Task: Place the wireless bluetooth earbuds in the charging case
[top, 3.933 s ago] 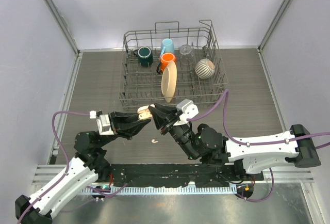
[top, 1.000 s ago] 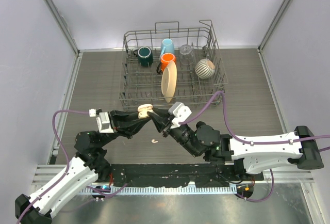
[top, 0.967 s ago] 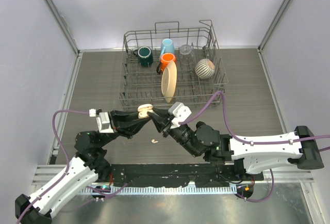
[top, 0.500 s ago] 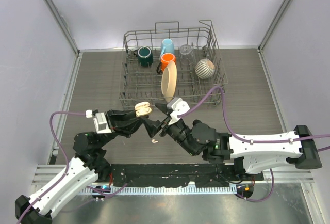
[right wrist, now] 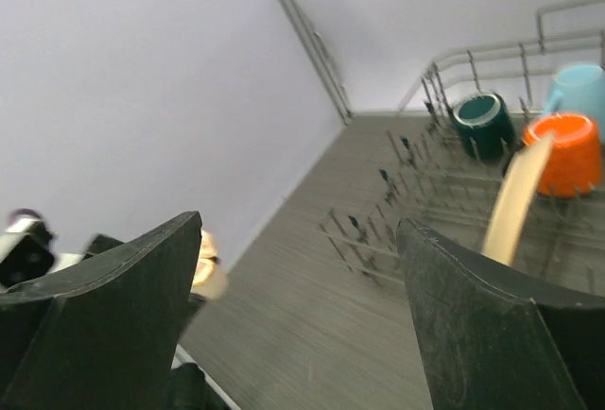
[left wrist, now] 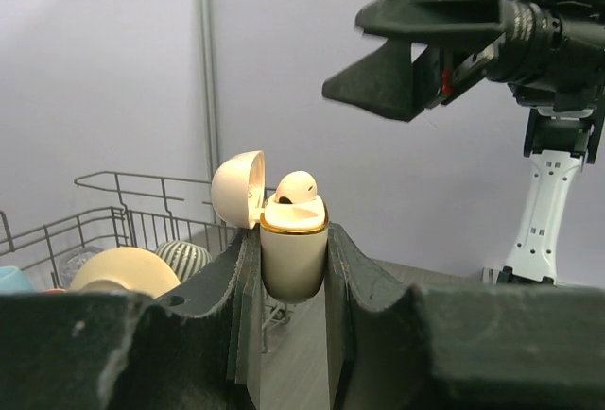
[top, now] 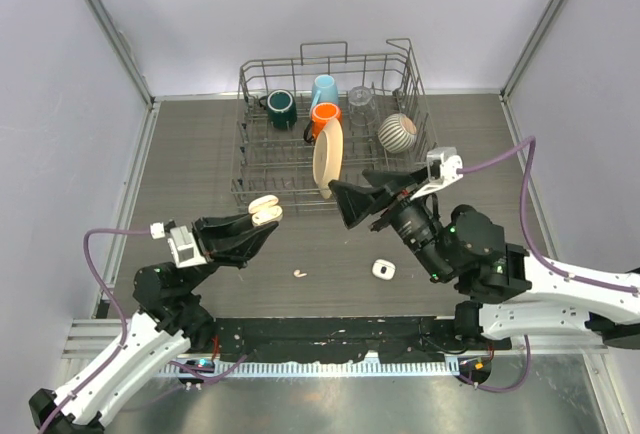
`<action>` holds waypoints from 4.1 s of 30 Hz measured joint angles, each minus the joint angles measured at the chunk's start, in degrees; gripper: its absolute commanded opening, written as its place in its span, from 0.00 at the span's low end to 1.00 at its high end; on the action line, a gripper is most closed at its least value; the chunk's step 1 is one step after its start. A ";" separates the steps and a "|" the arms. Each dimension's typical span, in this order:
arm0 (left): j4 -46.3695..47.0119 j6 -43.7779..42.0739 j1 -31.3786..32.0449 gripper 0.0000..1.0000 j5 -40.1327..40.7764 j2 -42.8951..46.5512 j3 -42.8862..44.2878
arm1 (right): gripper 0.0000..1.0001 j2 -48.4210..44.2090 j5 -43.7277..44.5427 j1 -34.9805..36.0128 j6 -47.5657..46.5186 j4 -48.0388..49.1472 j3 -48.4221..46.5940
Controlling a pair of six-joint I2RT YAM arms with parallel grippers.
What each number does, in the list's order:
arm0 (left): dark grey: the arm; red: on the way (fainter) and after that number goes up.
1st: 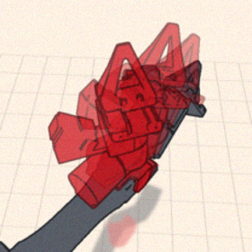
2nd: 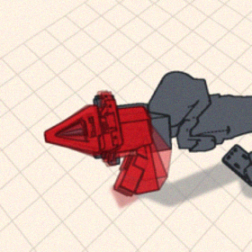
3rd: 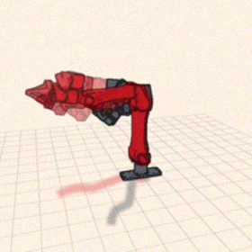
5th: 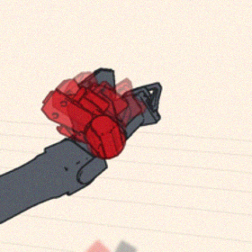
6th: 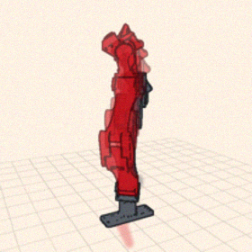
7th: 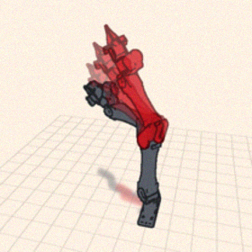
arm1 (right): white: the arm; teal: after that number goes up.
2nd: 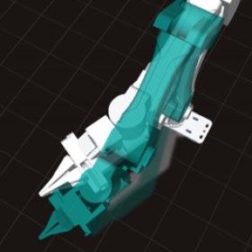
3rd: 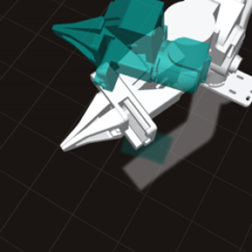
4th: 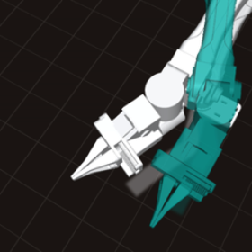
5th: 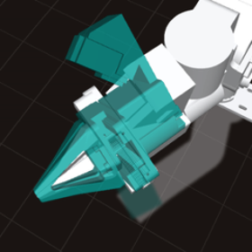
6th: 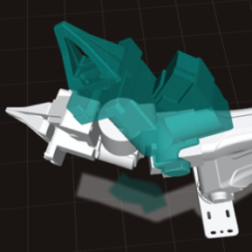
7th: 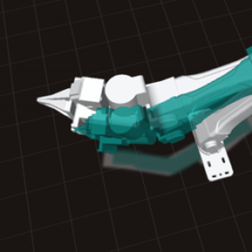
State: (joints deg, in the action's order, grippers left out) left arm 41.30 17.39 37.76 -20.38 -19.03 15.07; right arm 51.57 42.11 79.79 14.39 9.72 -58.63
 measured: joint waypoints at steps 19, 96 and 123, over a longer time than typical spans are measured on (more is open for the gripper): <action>-10.47 -4.63 0.00 0.00 1.77 6.69 2.38 | 0.76 17.42 -16.65 -11.89 25.18 -30.53 5.86; -20.72 -8.57 0.00 0.00 5.01 11.45 4.63 | 0.44 42.45 -5.35 -9.77 58.97 -31.01 9.99; -20.59 -8.90 -0.02 0.00 6.29 11.67 4.63 | 0.75 22.38 -1.51 -9.77 32.02 -23.67 15.45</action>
State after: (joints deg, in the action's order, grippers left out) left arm 20.71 8.49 37.74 -14.09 -7.35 19.70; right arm 73.95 40.60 70.02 46.41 -13.96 -43.18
